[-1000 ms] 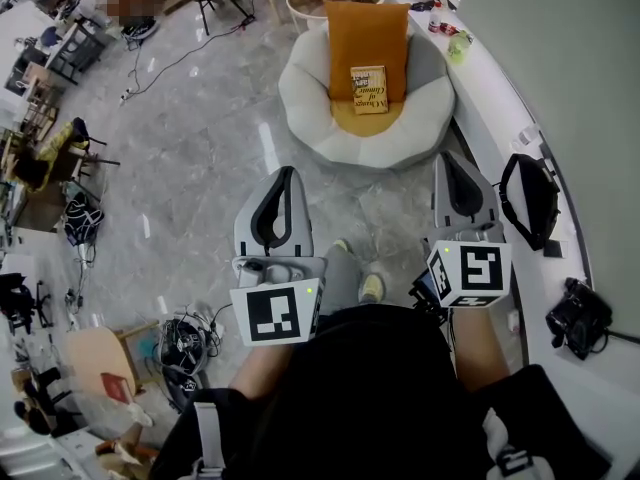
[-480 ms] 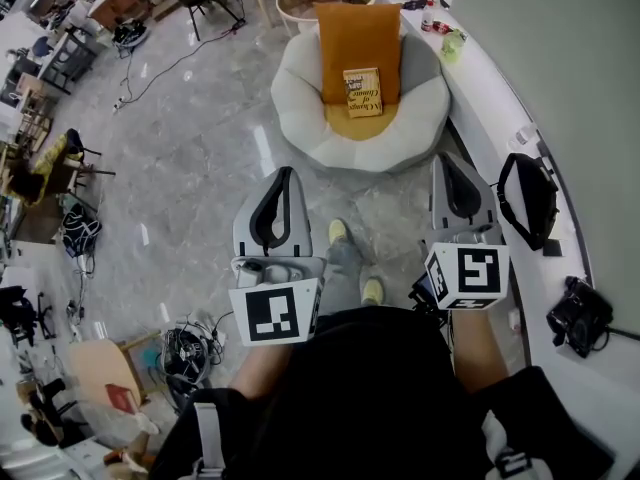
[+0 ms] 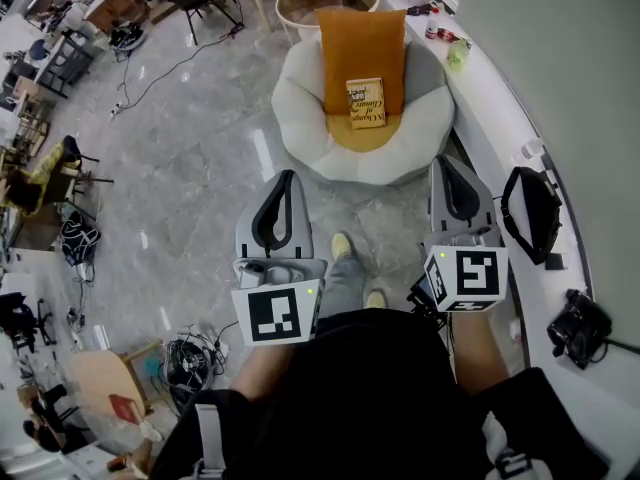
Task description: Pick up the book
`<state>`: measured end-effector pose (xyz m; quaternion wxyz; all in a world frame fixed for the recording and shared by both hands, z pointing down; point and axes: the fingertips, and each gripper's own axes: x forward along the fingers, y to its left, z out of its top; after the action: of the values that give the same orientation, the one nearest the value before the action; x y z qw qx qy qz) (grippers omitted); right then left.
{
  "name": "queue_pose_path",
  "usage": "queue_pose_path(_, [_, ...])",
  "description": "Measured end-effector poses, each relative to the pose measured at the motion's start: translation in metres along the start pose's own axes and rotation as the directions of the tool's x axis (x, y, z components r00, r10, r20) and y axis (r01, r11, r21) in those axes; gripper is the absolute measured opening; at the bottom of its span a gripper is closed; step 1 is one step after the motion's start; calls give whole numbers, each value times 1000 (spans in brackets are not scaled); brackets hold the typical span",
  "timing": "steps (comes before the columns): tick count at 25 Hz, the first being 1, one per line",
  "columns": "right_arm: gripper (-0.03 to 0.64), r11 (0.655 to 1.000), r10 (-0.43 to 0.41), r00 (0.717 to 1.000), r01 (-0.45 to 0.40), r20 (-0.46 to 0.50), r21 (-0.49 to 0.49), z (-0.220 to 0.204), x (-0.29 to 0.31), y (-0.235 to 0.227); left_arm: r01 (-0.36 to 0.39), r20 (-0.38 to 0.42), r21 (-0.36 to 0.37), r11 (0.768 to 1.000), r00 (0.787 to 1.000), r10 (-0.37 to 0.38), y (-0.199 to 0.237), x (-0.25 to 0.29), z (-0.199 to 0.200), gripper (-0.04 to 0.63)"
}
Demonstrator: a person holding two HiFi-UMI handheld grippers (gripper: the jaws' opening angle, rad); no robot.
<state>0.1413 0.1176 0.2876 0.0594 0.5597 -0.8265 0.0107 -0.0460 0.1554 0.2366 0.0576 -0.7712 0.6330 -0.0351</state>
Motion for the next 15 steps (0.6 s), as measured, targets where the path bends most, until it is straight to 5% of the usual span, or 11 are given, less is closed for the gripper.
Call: queue_pose_path(15, [14,999,-13,1000,13,-18,-33,21,97,11,-15,11,-48,999,1000,15,74,76,-10,11])
